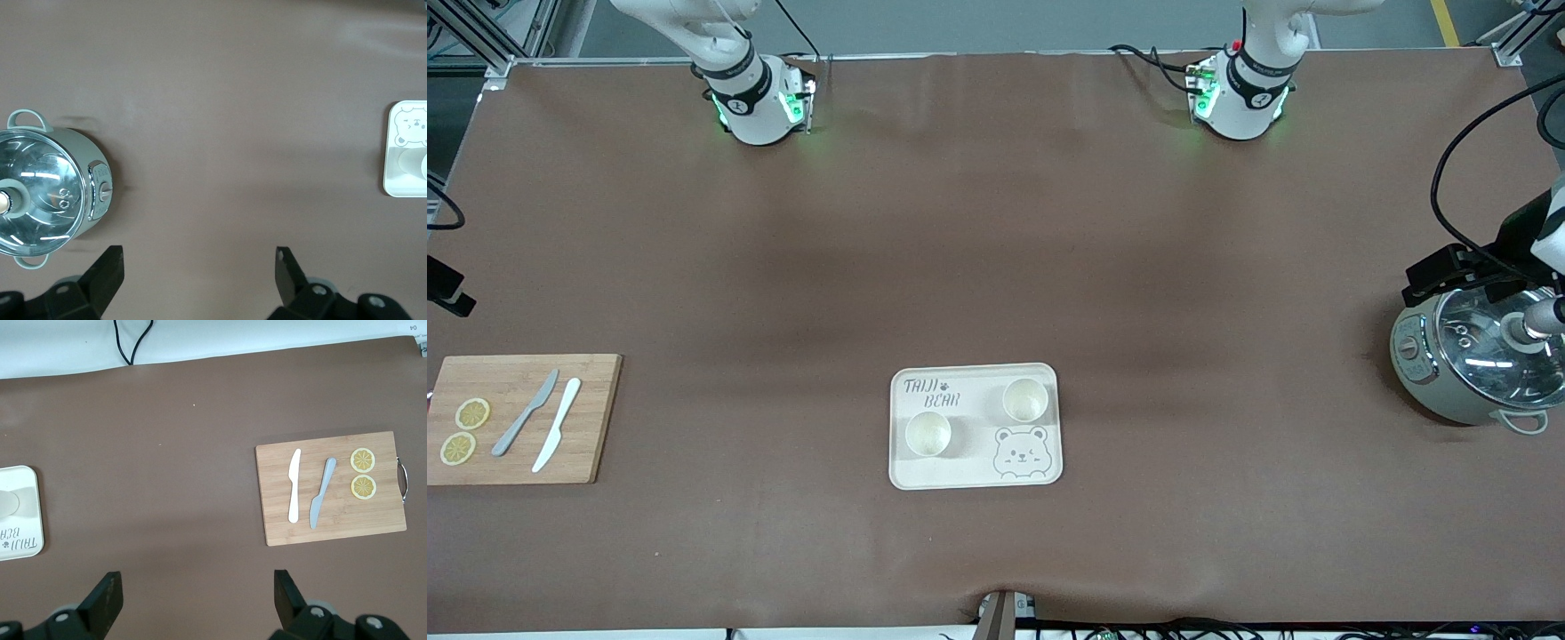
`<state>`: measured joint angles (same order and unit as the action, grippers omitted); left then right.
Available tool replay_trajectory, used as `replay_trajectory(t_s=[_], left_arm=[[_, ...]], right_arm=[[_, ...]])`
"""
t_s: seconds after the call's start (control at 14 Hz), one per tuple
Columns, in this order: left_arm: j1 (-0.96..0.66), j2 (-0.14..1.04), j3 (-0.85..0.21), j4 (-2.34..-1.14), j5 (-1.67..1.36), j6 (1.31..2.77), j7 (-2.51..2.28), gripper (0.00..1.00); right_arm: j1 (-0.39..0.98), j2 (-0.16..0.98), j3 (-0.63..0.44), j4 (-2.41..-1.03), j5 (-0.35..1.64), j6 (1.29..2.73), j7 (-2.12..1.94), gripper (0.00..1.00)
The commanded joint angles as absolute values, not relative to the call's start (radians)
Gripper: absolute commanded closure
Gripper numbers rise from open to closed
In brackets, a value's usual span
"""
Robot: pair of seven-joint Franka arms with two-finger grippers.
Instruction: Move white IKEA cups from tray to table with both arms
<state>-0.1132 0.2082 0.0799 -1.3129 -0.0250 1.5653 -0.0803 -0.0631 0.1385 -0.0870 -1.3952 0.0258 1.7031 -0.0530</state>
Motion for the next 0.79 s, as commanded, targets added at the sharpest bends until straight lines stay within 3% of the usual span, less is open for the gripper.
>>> replay_trajectory(t_s=[0.0,0.71], left_arm=[[-0.11,0.204,0.077,-1.313,-0.011,1.559,-0.077,0.0],[-0.106,0.201,0.077,-1.351,-0.009,1.522,-0.064,0.0]], right_arm=[[-0.066,0.152,-0.084,-1.374,0.029,1.701,-0.063,0.0],[-0.066,0.15,-0.084,-1.376,0.029,1.701,-0.063,0.0]])
